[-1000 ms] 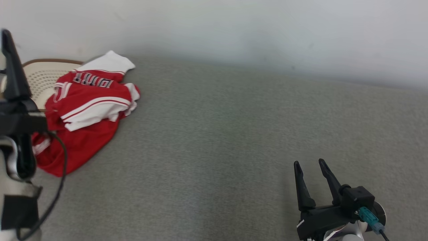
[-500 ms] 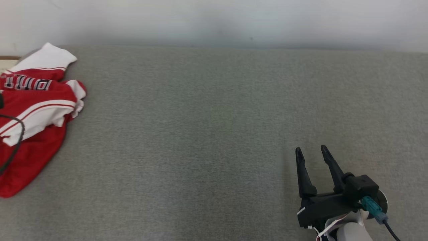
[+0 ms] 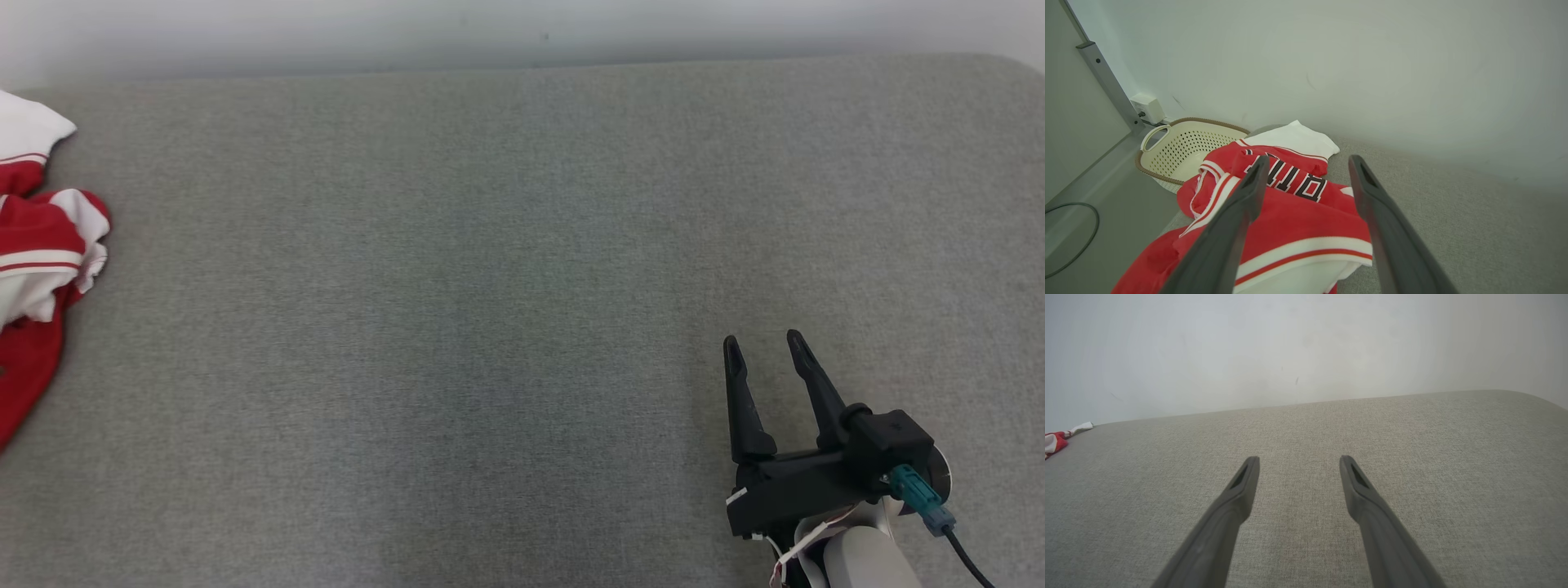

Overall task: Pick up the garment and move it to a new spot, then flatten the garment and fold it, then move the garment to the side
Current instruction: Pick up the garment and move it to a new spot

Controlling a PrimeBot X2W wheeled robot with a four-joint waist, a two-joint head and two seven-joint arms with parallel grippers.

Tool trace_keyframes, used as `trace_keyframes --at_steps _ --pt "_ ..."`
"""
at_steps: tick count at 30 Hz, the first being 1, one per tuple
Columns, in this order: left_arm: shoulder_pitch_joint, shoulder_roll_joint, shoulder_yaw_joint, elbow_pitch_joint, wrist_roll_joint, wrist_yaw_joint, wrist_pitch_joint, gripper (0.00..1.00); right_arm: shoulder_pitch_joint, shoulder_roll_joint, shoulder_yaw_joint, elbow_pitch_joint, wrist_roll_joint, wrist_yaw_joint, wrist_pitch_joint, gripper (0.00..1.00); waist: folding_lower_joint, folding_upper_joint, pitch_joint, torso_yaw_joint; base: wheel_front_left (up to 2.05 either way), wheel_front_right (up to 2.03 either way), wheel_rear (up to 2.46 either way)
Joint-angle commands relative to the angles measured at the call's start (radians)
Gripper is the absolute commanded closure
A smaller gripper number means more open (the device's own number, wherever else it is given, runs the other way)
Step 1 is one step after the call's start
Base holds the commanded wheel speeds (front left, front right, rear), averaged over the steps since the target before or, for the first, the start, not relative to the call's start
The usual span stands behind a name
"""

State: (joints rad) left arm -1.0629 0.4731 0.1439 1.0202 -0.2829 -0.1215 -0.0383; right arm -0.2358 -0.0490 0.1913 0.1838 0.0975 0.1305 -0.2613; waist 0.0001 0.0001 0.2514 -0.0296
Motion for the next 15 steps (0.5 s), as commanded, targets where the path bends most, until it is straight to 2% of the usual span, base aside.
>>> trace_keyframes --at_steps 1,8,15 --pt "-0.007 0.012 -0.004 0.028 -0.001 -0.001 0.011 0.0 -0.008 -0.002 0.002 -0.004 0.001 0.0 -0.006 0.0 -0.0001 -0.0001 0.019 -0.02 0.0 0.0 0.0" --pt "-0.03 0.044 -0.017 0.164 -0.017 -0.006 0.093 0.0 -0.013 -0.002 -0.004 -0.017 -0.004 0.0 -0.006 0.0 -0.0001 -0.0001 0.045 -0.048 0.0 0.0 0.0" --pt "-0.035 0.079 -0.033 0.222 -0.014 0.0 0.127 0.0 -0.014 -0.002 -0.003 -0.026 -0.002 0.0 -0.006 0.0 -0.0001 -0.0001 0.071 -0.079 0.0 0.0 0.0"
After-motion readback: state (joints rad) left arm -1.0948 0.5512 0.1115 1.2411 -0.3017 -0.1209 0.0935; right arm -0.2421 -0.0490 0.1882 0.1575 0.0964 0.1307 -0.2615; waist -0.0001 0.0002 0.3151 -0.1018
